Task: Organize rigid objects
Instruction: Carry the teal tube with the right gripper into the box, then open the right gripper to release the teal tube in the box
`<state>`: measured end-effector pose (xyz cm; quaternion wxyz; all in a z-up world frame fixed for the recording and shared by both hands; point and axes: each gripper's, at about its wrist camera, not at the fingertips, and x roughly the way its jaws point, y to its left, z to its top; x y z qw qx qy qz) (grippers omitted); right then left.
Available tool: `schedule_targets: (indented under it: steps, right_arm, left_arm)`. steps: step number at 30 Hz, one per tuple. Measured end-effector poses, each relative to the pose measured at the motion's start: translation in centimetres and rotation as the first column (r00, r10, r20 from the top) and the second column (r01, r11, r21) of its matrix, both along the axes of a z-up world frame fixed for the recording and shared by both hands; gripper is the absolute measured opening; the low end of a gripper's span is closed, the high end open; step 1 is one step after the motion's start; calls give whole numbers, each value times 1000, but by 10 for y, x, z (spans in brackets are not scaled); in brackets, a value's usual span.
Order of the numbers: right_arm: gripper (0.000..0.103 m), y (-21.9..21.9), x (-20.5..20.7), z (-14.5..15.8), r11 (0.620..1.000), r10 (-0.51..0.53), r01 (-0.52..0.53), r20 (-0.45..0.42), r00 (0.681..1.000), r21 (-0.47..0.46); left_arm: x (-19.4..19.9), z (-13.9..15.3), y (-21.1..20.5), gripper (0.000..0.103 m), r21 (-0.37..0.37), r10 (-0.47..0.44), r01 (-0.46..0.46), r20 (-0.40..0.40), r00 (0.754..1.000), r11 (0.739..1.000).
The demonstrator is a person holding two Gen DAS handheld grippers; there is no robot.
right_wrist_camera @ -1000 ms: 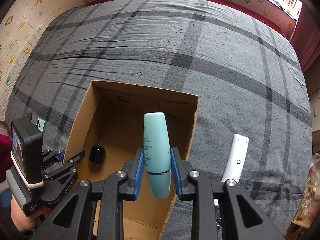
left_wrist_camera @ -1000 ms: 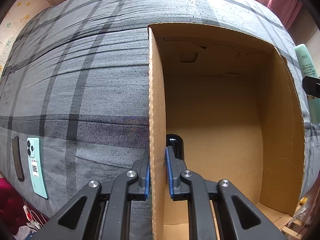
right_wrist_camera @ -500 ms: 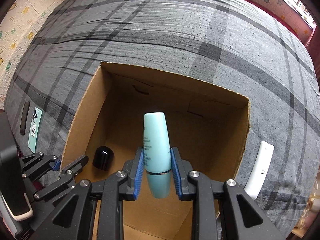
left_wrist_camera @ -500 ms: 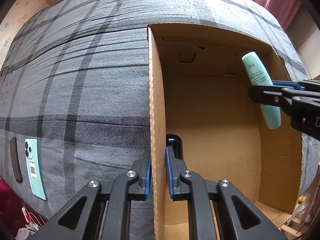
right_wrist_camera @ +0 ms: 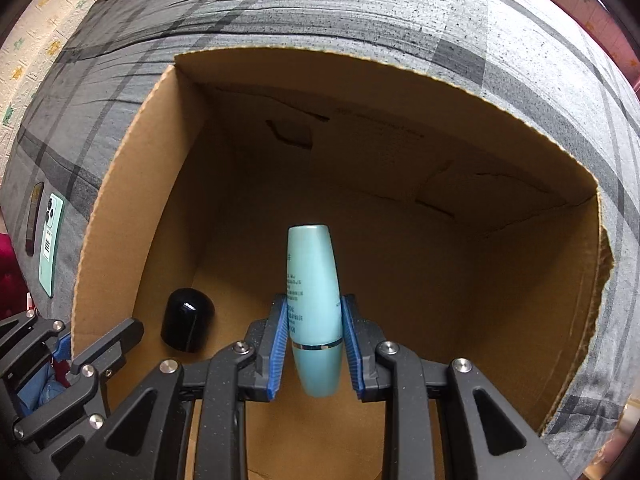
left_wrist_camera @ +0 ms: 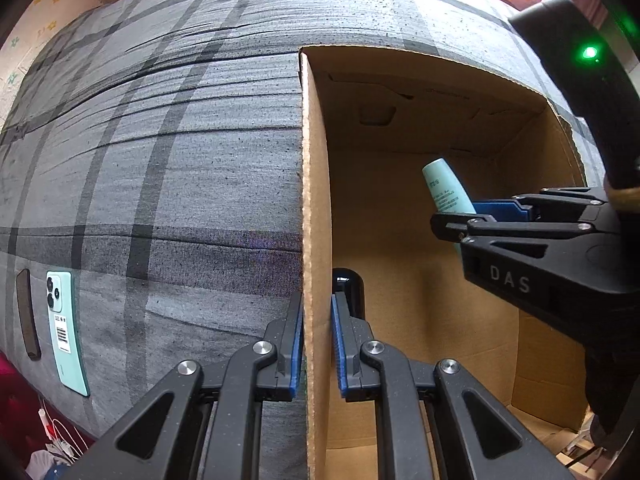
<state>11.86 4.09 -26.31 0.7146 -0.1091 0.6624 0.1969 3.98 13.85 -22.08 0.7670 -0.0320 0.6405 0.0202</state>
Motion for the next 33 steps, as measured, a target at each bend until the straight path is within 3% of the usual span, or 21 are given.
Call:
schedule_targets:
  steps: [16,22,33]
  right_arm:
    - [30,-5,3,-15,1000,-14,15,-32,999,16]
    - [49,-10,4,-4,1000,2,-1,-8,1000,28]
    - [70,-22,-6,35,1000,15,-18,99,995,24]
  left_arm:
    - [1,-1,0,14,6,4,-4,-4,1000,1000]
    - [0,-1,0,14,7,3,-3,-4,1000,1000]
    - [1,-1,0,14,10,6,-6,-10,1000,1000]
